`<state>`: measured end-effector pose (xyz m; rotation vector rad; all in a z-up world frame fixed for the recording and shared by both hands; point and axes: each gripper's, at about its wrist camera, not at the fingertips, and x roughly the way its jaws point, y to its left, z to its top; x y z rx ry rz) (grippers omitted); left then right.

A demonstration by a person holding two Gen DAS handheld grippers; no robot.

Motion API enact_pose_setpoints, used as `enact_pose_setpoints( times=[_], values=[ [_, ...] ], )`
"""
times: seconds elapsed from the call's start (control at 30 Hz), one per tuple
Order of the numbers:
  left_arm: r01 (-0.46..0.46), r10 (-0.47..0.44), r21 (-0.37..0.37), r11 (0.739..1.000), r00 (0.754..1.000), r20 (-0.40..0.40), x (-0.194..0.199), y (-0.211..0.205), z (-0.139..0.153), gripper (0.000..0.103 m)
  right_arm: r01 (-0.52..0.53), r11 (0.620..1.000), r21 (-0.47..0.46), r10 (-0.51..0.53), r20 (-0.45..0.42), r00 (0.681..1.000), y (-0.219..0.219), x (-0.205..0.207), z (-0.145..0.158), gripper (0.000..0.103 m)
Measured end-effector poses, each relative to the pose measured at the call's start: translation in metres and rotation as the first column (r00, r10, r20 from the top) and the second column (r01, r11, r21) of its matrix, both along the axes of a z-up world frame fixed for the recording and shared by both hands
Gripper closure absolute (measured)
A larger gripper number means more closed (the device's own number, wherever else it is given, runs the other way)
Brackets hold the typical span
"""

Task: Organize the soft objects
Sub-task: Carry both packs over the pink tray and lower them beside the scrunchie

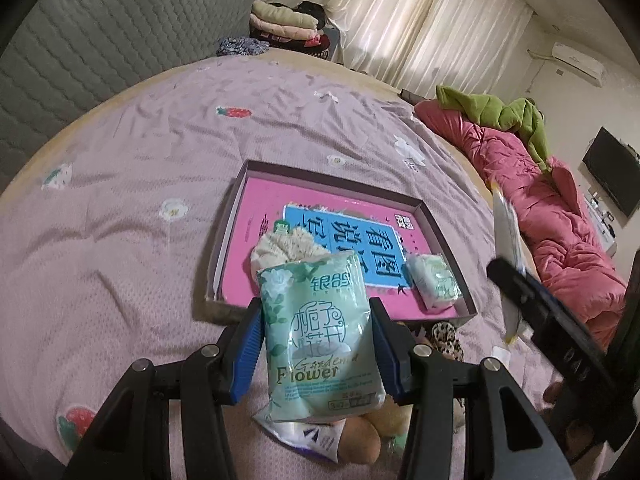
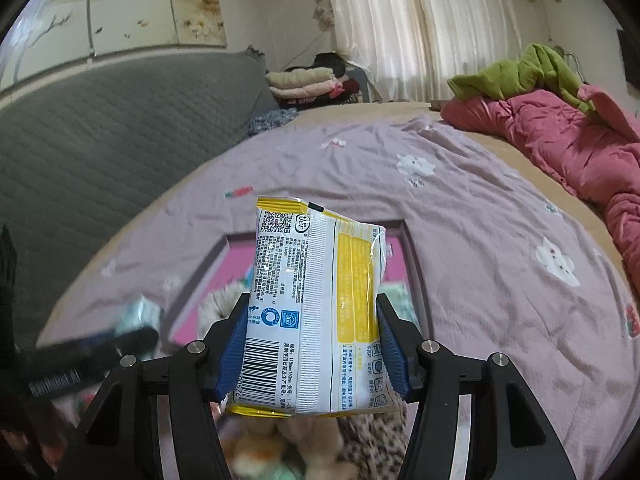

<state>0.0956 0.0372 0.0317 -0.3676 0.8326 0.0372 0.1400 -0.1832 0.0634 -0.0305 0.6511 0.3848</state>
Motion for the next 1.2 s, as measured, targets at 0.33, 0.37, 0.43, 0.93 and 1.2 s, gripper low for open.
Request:
enact_pose_setpoints(
  times=[0.33, 0.37, 0.43, 0.93, 1.2],
  values=[
    [0.003, -0.004, 0.074, 0.997, 1.000, 0.011, 0.028, -0.003, 0.013, 0.052, 0.014, 1.000, 0.020, -0.015, 0.004, 1.000, 0.011, 0.029, 0.007, 0.043],
    [0.005, -0.006, 0.086, 0.996, 1.000, 0.011, 0.032, -0.002, 0.015, 0.053, 0.021, 1.000, 0.010, -0.021, 0.013, 1.000, 0.011, 0.031, 0.007, 0.043],
    [0.009, -0.010, 0.109, 0.994, 1.000, 0.008, 0.039, -0.002, 0.018, 0.053, 0.022, 1.000, 0.006, -0.023, 0.021, 1.000, 0.010, 0.034, 0.005, 0.043],
    [0.005, 0.009, 0.190, 0.982, 0.998, -0.070, 0.084, 0.005, -0.009, 0.053, 0.016, 0.991, -0.133, -0.009, 0.055, 0.998, 0.014, 0.048, -0.020, 0.043],
    [0.004, 0.030, 0.258, 0.966, 0.991, -0.128, 0.091, 0.009, -0.040, 0.053, -0.009, 0.993, -0.121, 0.010, 0.008, 1.000, 0.017, 0.056, -0.036, 0.043]
  ],
)
